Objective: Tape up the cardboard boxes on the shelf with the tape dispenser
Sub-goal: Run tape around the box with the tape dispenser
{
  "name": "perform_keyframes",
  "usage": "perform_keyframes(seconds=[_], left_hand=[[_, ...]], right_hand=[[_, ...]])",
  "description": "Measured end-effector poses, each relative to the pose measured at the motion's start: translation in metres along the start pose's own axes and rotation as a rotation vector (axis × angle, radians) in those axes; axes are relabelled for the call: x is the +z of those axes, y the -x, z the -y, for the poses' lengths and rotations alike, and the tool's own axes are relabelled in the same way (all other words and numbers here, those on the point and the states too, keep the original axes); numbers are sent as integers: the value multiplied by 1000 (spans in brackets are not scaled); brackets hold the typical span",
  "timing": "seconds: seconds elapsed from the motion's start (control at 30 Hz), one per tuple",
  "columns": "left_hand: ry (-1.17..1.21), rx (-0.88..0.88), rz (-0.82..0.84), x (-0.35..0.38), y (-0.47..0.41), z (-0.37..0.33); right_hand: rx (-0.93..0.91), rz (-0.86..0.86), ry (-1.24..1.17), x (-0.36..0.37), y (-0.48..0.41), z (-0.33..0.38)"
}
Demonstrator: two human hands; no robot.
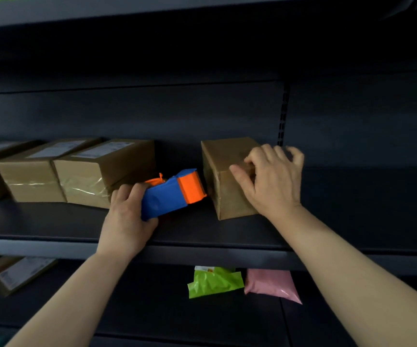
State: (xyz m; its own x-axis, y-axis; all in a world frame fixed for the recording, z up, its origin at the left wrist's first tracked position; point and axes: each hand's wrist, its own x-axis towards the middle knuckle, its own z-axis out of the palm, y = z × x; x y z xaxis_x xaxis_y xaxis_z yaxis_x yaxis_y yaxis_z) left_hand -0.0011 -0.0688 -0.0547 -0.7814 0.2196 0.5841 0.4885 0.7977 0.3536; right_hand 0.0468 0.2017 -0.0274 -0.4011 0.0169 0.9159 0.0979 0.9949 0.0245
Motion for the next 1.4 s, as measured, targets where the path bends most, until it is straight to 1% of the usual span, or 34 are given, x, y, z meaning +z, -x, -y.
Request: perform_keyframes(seconds=[0.07, 0.2, 0.27, 0.33, 0.4, 0.47, 0.57, 0.63, 0.7, 0.73, 0.8, 0.87, 0.93, 1.07, 1.17, 1.23, 1.27, 1.3, 1.37, 1.4], left_hand=[[3, 2, 1, 0, -1, 1], [8, 4, -7, 1, 0, 1], [14, 12, -12, 1, 0, 2], [17, 22, -16, 3, -1, 4], [19, 21, -7, 2, -1, 5], [21, 22, -7, 1, 0, 4], [24, 31, -11, 1, -1, 4], [23, 30, -9, 1, -2, 4], [26, 28, -8, 2, -2, 4], [27, 27, -10, 2, -2, 5], [30, 31, -15, 3, -2, 5], [30, 41, -19, 4, -2, 6], [32, 40, -20, 4, -2, 6], [38, 44, -24, 3, -1, 5], [20, 44, -10, 3, -2, 6], [21, 40, -8, 3, -2, 5], [23, 34, -7, 3, -2, 5], [25, 32, -7, 3, -2, 5], [30, 38, -6, 3, -2, 5], [32, 40, -5, 3, -2, 5]], right_hand=[[-72, 18, -12, -4, -1, 6], [-156, -45, -60, 13, -9, 31], [-126, -94, -57, 25, -7, 38], [-63, -97, -44, 31, -7, 40], [-41, -59, -36, 30, -7, 41], [-48, -13, -95, 24, -10, 41], [-89, 137, -224, 12, -7, 25], [-71, 204, -164, 6, 1, 4], [45, 264, -138, 0, 10, -14], [126, 292, -186, -3, 14, -21], [286, 317, -400, -5, 17, -25], [369, 304, -569, -3, 17, -25], [379, 301, -582, -1, 16, -26], [333, 431, -646, -12, 10, -45], [298, 483, -689, -17, 7, -51], [322, 579, -664, -24, 2, -49], [323, 633, -587, -28, -1, -45], [305, 644, -472, -33, -7, -37], [207, 538, -282, -40, -22, -7], [150, 507, -246, -40, -31, 12]])
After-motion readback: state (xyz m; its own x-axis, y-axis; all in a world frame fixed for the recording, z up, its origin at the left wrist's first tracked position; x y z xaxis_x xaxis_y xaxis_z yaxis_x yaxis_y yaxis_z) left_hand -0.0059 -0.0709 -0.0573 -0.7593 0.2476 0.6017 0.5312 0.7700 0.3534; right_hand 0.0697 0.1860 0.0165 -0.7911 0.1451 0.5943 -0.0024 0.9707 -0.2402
